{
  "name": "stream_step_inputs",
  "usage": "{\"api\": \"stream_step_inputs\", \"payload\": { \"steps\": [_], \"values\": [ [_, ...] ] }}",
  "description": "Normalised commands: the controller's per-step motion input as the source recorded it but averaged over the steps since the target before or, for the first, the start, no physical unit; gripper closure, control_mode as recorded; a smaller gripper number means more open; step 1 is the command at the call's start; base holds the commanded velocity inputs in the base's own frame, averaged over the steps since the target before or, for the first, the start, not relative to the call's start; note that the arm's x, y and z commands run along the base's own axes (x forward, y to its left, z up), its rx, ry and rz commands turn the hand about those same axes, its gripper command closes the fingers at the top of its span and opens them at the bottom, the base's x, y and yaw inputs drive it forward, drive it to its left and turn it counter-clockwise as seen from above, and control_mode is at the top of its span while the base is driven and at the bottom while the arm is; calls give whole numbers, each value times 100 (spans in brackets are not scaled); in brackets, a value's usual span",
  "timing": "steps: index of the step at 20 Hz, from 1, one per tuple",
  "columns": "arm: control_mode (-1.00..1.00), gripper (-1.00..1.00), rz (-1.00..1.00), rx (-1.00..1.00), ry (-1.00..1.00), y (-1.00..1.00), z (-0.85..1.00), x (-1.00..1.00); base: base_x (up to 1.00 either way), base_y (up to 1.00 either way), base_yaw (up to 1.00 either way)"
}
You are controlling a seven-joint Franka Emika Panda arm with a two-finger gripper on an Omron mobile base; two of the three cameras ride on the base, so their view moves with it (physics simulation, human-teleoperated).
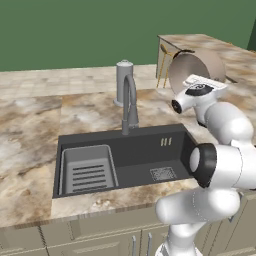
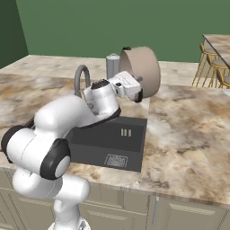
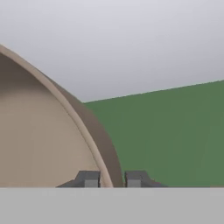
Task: Dump the mushroom from the pot into the sink. Then turn on the water and wash the mushroom. Then turn off the water and put the mushroom back in the pot.
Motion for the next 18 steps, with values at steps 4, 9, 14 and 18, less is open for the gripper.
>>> {"api": "stream_step_inputs", "payload": {
  "steps": [4,9,14,18],
  "values": [
    [-100,100,0,-27,0,18,-2,5,0,0,0],
    [-100,100,-1,-22,-6,2,0,0,0,0,0],
    [-100,100,-5,-17,-13,0,0,0,0,0,0],
    [-100,100,-10,-17,-13,12,3,0,0,0,0]
  ]
}}
